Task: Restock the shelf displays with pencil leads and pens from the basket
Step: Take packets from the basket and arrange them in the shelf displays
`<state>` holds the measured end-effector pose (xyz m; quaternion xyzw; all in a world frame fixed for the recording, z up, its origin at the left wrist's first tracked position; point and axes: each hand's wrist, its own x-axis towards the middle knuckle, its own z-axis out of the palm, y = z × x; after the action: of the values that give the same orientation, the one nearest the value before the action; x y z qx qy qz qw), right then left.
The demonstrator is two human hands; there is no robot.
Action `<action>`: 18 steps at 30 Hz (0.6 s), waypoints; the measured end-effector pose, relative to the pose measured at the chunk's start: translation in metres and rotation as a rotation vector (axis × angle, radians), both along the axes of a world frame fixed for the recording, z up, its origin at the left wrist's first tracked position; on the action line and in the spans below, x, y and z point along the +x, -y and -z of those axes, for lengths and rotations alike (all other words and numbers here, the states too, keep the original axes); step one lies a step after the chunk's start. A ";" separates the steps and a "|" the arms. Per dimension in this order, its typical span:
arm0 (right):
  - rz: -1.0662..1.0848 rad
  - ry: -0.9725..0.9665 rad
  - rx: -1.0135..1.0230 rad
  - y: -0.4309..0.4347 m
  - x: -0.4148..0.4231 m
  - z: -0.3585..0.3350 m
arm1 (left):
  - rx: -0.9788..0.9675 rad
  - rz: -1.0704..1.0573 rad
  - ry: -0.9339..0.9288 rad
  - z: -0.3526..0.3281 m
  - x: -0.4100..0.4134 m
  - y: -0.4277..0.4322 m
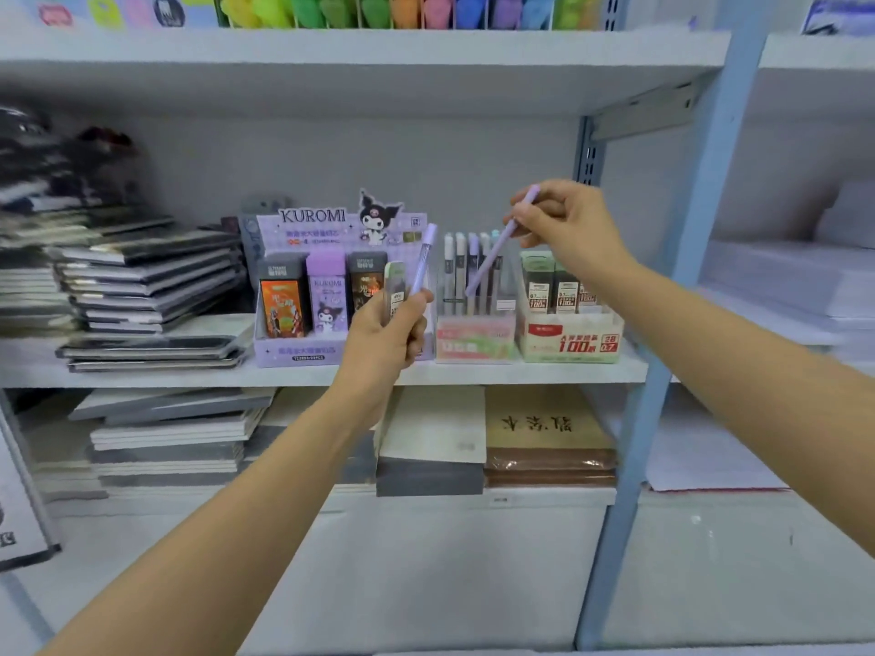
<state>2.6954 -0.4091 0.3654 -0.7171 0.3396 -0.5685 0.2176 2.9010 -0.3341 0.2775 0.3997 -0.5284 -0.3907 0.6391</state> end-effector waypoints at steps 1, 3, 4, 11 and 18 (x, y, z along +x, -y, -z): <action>0.005 -0.033 0.016 0.005 0.003 0.002 | -0.005 -0.001 0.011 0.000 0.000 0.003; 0.003 -0.092 0.052 0.015 0.010 0.008 | -0.012 -0.003 0.027 0.000 0.000 0.008; -0.001 -0.123 0.070 0.019 0.014 0.011 | -0.013 -0.002 0.029 0.001 0.000 0.010; -0.066 -0.310 0.081 0.034 0.020 0.008 | 0.025 0.011 -0.012 0.003 0.007 0.023; -0.131 -0.351 0.097 0.038 0.019 -0.003 | 0.034 0.048 -0.048 0.003 0.010 0.030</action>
<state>2.7140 -0.4467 0.3685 -0.8145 0.3518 -0.4024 0.2258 2.9114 -0.3645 0.2744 0.3881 -0.5154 -0.4243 0.6353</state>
